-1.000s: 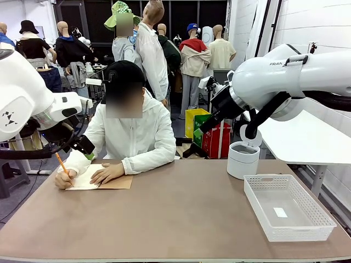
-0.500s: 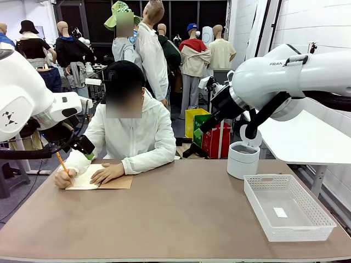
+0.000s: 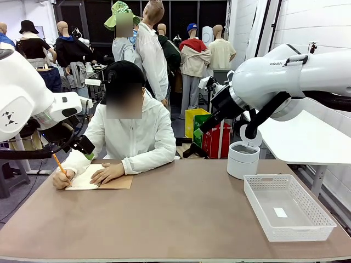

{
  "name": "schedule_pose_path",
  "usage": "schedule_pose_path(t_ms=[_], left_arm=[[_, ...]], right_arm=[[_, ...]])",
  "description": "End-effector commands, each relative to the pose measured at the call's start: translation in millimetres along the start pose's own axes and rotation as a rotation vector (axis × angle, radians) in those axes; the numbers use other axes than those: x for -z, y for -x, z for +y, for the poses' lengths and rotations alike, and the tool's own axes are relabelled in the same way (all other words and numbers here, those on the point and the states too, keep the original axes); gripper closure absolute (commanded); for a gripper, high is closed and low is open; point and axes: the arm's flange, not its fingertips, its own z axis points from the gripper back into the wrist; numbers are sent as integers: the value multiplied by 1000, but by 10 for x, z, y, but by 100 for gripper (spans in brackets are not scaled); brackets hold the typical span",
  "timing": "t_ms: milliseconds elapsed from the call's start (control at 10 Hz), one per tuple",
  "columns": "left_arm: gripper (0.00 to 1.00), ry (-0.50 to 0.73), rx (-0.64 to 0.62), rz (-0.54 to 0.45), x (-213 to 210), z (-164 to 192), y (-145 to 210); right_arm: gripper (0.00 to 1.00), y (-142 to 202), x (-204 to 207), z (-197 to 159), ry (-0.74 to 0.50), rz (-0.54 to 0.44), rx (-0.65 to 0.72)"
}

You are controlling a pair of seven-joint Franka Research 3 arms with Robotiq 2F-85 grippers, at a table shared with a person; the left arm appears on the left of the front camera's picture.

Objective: Sort the paper based on its condition.
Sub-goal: If a person hands you a paper, place it in the Organizing basket , and if it's crumpled, put it in the Trash can.

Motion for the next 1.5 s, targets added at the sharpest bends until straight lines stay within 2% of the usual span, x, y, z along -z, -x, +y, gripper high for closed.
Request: schedule_pose_path(t_ms=[0,1400], left_arm=[[0,2,0,-1,-3,0,0],[0,2,0,-1,-3,0,0]], right_arm=[[0,-4,-6,-2,0,-2,2],[0,-4,-6,-2,0,-2,2]])
